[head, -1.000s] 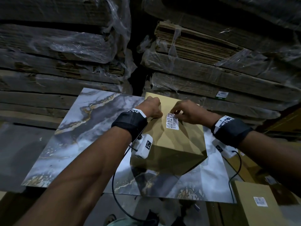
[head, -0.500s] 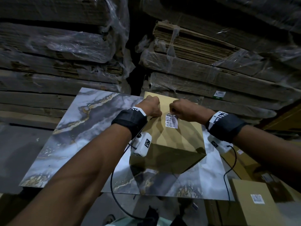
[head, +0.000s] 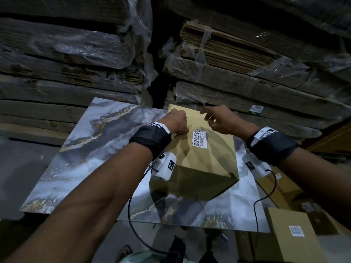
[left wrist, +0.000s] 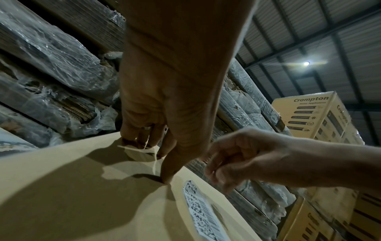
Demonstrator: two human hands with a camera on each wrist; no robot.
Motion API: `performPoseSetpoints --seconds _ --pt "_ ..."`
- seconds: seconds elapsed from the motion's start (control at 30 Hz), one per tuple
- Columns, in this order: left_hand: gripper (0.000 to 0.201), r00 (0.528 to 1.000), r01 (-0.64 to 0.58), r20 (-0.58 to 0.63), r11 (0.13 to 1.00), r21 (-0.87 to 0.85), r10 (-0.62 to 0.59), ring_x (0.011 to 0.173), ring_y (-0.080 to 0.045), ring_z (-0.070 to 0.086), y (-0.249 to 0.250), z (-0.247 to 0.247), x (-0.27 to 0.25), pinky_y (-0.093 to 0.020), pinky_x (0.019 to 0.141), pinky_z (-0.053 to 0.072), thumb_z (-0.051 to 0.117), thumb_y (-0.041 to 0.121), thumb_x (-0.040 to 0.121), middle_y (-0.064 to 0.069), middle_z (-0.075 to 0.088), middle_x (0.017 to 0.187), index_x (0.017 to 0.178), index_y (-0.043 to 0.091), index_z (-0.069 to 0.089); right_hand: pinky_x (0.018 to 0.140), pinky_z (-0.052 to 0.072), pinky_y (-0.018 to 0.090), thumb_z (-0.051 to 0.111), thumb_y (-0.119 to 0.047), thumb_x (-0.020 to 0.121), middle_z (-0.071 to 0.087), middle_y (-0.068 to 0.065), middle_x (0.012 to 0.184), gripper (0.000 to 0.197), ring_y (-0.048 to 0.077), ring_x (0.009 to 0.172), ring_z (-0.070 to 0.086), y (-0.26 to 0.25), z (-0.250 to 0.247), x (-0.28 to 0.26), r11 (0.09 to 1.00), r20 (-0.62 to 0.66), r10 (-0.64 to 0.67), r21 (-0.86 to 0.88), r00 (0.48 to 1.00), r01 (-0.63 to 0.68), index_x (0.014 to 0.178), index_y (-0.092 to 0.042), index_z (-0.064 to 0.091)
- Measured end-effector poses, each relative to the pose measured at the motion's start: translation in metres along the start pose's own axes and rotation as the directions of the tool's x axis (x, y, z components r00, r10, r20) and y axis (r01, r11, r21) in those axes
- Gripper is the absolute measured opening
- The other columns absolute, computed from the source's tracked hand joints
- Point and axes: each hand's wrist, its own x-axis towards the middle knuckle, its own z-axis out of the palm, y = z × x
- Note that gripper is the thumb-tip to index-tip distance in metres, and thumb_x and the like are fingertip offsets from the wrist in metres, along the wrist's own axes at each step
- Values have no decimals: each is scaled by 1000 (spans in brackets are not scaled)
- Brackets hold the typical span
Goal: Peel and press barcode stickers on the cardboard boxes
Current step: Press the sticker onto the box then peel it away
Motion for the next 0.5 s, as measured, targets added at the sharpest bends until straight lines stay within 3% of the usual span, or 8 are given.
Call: performPoseSetpoints --seconds 0.1,0.23,0.37,0.5 --pt "58 1000 10 3 1000 -7 -10 124 -33 53 -1 0 1 -39 96 52 62 20 86 -16 44 139 142 13 49 82 55 38 71 -12 91 76 10 104 25 26 94 71 5 6 -7 989 140 -29 -138 990 48 114 -6 74" --pt "57 1000 17 3 1000 -10 -17 125 -33 52 -1 1 1 -39 99 50 63 21 87 -15 42 140 142 15 49 73 53 35 70 -14 89 77 5 92 11 24 84 70 8 22 -12 991 61 -62 -118 996 68 98 -12 78" --pt "54 1000 19 10 1000 6 -19 127 -32 50 0 1 -1 -38 100 49 61 22 85 -14 45 138 138 15 52 67 51 36 68 -15 89 73 0 81 7 23 75 66 11 24 -11 993 21 -64 -102 998 65 84 -16 73" --pt "57 1000 27 8 1000 7 -27 126 -31 50 0 1 -2 -38 101 49 62 24 85 -14 45 138 140 16 51 65 47 41 60 -16 93 61 3 84 7 24 75 55 9 26 -10 984 79 -58 -163 995 71 86 -14 62"
